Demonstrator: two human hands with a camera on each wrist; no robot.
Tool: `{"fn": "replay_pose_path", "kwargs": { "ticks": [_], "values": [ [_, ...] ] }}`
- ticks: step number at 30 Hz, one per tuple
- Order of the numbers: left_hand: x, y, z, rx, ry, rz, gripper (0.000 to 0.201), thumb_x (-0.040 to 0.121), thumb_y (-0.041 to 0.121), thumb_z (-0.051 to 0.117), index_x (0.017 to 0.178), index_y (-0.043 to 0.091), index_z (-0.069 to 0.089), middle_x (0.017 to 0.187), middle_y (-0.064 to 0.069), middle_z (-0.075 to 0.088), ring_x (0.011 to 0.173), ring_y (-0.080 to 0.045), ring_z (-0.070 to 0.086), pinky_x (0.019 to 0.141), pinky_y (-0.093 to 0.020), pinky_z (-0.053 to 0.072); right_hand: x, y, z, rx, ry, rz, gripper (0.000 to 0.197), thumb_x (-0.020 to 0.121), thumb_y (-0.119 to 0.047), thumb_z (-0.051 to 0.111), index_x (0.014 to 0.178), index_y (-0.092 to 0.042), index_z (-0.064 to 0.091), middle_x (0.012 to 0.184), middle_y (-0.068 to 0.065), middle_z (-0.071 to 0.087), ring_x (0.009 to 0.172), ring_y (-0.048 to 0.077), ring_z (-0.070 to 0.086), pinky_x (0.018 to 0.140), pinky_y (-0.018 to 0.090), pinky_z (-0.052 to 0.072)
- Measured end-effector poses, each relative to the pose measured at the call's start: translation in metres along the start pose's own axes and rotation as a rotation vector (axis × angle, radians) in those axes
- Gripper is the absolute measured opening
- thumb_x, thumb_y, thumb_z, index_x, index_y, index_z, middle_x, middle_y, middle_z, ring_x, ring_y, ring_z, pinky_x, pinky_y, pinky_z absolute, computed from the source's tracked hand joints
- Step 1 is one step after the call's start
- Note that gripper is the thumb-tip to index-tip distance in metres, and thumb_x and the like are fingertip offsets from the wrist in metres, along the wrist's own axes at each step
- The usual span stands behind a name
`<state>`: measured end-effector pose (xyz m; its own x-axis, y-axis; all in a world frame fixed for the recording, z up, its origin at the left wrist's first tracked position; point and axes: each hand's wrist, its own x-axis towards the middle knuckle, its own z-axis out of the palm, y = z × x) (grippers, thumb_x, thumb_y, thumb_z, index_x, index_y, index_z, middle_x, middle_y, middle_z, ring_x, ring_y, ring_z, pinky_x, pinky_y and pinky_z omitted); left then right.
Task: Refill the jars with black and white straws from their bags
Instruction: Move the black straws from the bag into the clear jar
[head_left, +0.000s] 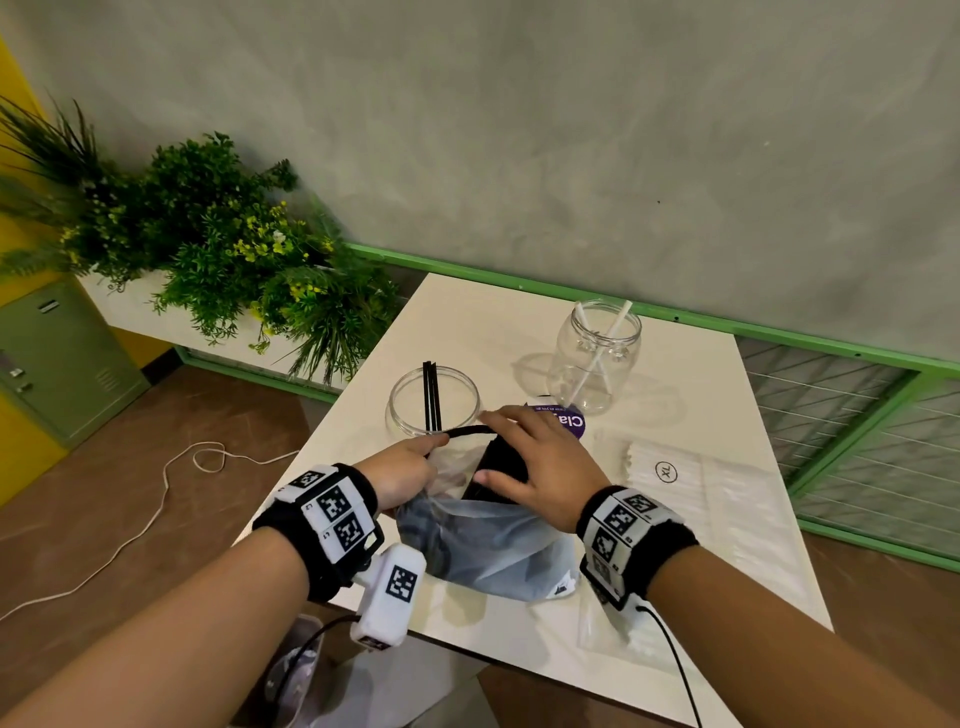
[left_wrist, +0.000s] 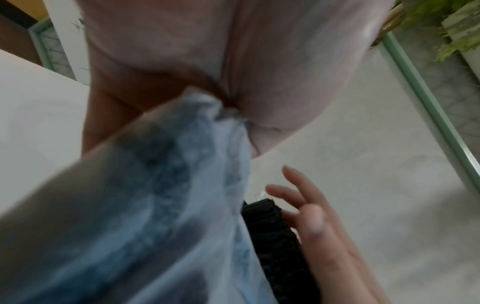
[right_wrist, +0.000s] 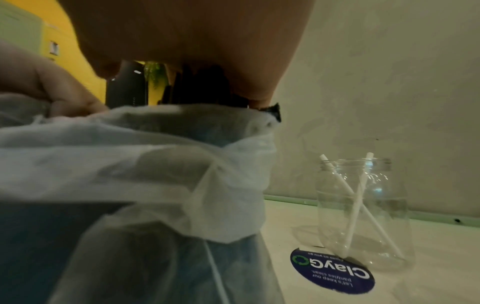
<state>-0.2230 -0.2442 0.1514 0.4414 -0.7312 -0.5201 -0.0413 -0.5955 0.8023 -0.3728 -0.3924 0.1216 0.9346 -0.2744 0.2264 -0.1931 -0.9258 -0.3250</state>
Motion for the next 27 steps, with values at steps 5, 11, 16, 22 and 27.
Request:
{"fn": "replay_pose_path", "kwargs": {
  "ticks": [5,11,16,22,27],
  "values": [
    [-0.001,0.000,0.005,-0.056,-0.038,0.032,0.070,0.076,-0.020,0.033,0.133,0.018,0.052,0.131,-0.017,0.053,0.116,-0.031,0.055,0.100,-0.044,0.046,0.010,0.000,0.017,-0.096,0.062,-0.049,0.043,0.082,-0.057,0.046,0.101,-0.024,0.067,0.105,-0.003,0.062,0.093,0.026,0.051,0.077,0.047,0.050],
    [-0.015,-0.002,-0.009,0.183,0.022,-0.080,0.037,0.086,0.018,0.058,0.122,0.026,0.058,0.096,-0.002,0.062,0.081,-0.015,0.060,0.064,-0.026,0.052,0.010,0.002,0.012,-0.137,0.249,0.027,0.041,0.085,-0.054,0.044,0.091,-0.023,0.070,0.091,-0.006,0.063,0.088,0.025,0.053,0.074,0.042,0.048],
    [-0.015,-0.013,-0.009,0.253,-0.090,-0.066,0.088,0.076,0.026,0.077,0.146,0.030,0.024,0.127,-0.004,0.052,0.098,-0.021,0.059,0.059,-0.029,0.054,0.018,-0.005,0.012,-0.130,0.166,0.110,0.049,0.090,-0.052,0.030,0.108,-0.025,0.065,0.100,-0.006,0.066,0.096,0.027,0.053,0.081,0.044,0.046],
    [-0.010,-0.016,-0.006,0.065,0.015,0.019,0.050,0.073,0.003,0.066,0.118,0.023,0.052,0.099,-0.007,0.061,0.077,-0.019,0.061,0.054,-0.025,0.053,0.020,-0.005,0.009,-0.207,0.132,-0.057,0.041,0.093,-0.048,0.035,0.129,-0.036,0.050,0.124,-0.009,0.059,0.111,0.025,0.050,0.085,0.045,0.042],
    [-0.008,-0.015,-0.004,0.014,-0.011,0.051,0.041,0.079,-0.009,0.057,0.106,0.022,0.055,0.097,-0.007,0.060,0.077,-0.020,0.060,0.050,-0.024,0.051,0.021,-0.002,0.014,-0.267,0.108,-0.089,0.022,0.082,-0.039,0.059,0.098,-0.025,0.066,0.101,-0.004,0.063,0.097,0.027,0.051,0.074,0.048,0.050]
  ]
}}
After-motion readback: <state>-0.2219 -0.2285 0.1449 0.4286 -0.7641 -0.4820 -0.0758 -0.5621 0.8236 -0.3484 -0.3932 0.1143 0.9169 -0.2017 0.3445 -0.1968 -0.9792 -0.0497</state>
